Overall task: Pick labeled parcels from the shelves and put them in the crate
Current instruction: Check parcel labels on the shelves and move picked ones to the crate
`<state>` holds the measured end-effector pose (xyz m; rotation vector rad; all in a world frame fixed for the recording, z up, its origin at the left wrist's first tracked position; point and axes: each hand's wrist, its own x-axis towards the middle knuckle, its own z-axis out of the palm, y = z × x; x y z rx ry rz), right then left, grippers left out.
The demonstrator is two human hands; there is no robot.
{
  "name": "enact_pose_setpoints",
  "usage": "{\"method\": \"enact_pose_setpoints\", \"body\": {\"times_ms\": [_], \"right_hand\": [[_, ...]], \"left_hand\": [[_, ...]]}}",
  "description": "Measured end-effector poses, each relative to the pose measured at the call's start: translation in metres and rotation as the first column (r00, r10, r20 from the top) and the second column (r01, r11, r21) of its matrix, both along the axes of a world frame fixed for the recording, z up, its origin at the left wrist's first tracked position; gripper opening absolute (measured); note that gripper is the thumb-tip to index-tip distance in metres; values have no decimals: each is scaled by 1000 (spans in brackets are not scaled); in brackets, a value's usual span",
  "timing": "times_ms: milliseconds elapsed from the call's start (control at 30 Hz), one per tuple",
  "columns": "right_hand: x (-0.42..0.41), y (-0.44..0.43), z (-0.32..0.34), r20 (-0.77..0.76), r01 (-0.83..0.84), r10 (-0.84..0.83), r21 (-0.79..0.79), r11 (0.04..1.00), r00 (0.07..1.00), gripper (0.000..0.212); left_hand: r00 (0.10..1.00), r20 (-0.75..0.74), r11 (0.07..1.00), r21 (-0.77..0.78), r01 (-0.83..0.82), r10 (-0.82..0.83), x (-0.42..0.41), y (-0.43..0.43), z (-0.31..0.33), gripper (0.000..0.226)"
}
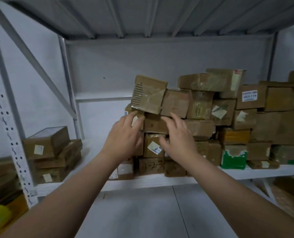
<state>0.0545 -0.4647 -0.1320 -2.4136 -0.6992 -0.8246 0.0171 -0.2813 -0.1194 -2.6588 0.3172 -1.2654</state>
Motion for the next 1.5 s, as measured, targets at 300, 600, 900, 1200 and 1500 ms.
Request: {"method": "enact_pose_setpoints", "body": {"times_ms": [300, 600, 900, 1200, 1500], "right_hand": [[86, 16, 86, 116, 188, -198, 86, 978, 973, 71], [107, 31, 81, 197, -136, 78, 302, 944, 977, 48], [80, 70, 71, 393, -454, 257, 570, 685, 883, 16], [33, 112, 56, 444, -450, 171, 659, 602, 879, 25], [-27, 138, 20, 258, -353, 242, 660, 663, 935, 67]], "left_hand": [[998, -47, 951, -305, -57, 44, 97, -4, 102, 90], [971, 145, 841, -487, 237, -190, 107, 7, 92, 51], [807, 396, 311, -775, 549, -437, 71, 22, 68, 15], [672, 430, -36, -856, 516, -603, 31, 65, 55, 45], [502, 489, -206, -831, 517, -713, -17, 103, 20, 47]]}}
